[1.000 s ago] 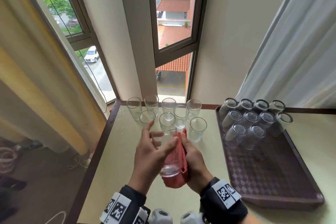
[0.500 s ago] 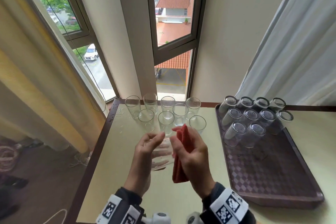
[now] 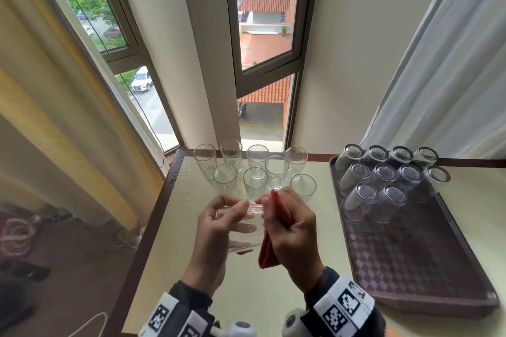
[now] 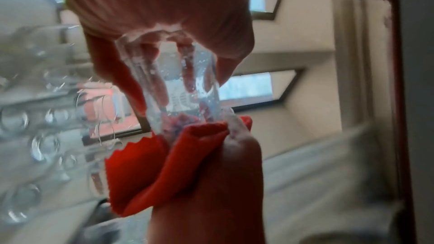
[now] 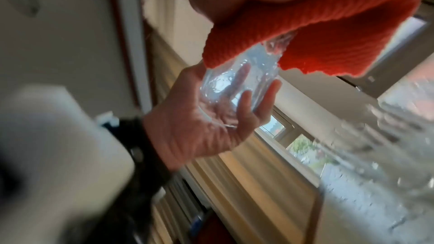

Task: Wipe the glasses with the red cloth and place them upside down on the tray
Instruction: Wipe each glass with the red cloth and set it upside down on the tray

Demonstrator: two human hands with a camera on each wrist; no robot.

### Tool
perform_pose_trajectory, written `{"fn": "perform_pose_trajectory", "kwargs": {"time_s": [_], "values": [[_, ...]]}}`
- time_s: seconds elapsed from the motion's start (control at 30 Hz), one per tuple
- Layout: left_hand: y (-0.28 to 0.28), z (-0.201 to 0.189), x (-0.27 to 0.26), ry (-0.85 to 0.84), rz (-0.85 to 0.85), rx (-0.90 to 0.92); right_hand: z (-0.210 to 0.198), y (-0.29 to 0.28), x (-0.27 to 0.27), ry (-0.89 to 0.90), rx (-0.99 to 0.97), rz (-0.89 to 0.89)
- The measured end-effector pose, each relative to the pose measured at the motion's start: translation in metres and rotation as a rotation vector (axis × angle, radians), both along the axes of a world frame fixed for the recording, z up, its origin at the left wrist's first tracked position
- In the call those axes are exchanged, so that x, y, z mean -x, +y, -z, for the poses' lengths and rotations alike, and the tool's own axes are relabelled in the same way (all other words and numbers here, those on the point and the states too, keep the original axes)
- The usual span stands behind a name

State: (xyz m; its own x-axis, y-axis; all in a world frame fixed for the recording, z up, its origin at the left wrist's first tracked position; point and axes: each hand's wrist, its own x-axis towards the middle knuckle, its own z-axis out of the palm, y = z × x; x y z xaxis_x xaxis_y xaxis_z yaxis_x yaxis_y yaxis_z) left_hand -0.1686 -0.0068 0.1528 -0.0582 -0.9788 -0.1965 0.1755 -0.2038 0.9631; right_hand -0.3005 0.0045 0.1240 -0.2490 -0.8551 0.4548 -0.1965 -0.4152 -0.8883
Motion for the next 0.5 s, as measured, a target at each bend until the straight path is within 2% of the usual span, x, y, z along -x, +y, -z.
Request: {"fn": "perform_pose_trajectory", "kwargs": {"time_s": [0.1,0.13,0.17,0.27,0.3,0.37,0.5], "values": [[0.004,0.002,0.003,-0.058,-0.059,0.111,-0.001,-0.01,-0.004,-0.362,-0.312,-0.058],[0.005,0.004,0.003,-0.055,-0.068,0.115,-0.001,-0.011,-0.004,-0.375,-0.362,-0.072],[0.006,0.007,0.003,-0.038,-0.071,0.093,-0.002,-0.011,-0.004,-0.277,-0.332,-0.056],[0.005,0.014,-0.001,0.08,-0.033,-0.044,0.001,-0.002,0.001,0.18,-0.005,-0.036],[0.004,0.015,-0.001,0.083,-0.015,-0.063,0.005,-0.002,0.003,0.21,0.021,-0.051],[0.004,0.016,0.002,0.038,-0.006,-0.044,0.01,-0.002,0.003,0.076,-0.06,-0.047],[0.005,0.017,0.008,-0.096,0.039,0.058,0.0,-0.003,0.007,-0.446,-0.475,-0.085]]}}
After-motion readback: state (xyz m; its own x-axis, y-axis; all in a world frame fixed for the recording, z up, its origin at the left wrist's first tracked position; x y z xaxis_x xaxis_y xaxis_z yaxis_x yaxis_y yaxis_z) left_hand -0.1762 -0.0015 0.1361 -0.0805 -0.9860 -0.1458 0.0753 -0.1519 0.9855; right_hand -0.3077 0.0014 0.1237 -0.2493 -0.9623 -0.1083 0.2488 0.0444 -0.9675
